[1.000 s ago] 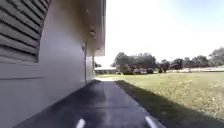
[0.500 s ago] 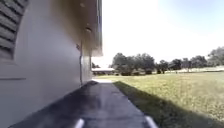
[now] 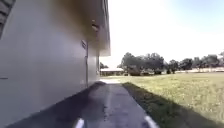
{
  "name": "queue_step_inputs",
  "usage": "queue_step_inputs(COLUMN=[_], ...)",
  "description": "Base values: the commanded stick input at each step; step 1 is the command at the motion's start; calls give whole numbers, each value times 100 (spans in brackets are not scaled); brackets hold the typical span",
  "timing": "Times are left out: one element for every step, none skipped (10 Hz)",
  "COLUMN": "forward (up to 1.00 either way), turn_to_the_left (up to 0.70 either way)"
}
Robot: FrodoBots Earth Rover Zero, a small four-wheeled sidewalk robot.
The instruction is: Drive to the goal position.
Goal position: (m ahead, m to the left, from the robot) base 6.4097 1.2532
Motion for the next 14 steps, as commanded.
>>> queue_step_inputs(forward=[70, 70, 70, 70, 70, 70, 70, 70, 70, 70, 70, 70, 70, 70], turn_to_the_left=[0, 0, 0, 0, 0, 0, 0, 0, 0, 0, 0, 0, 0, 0])
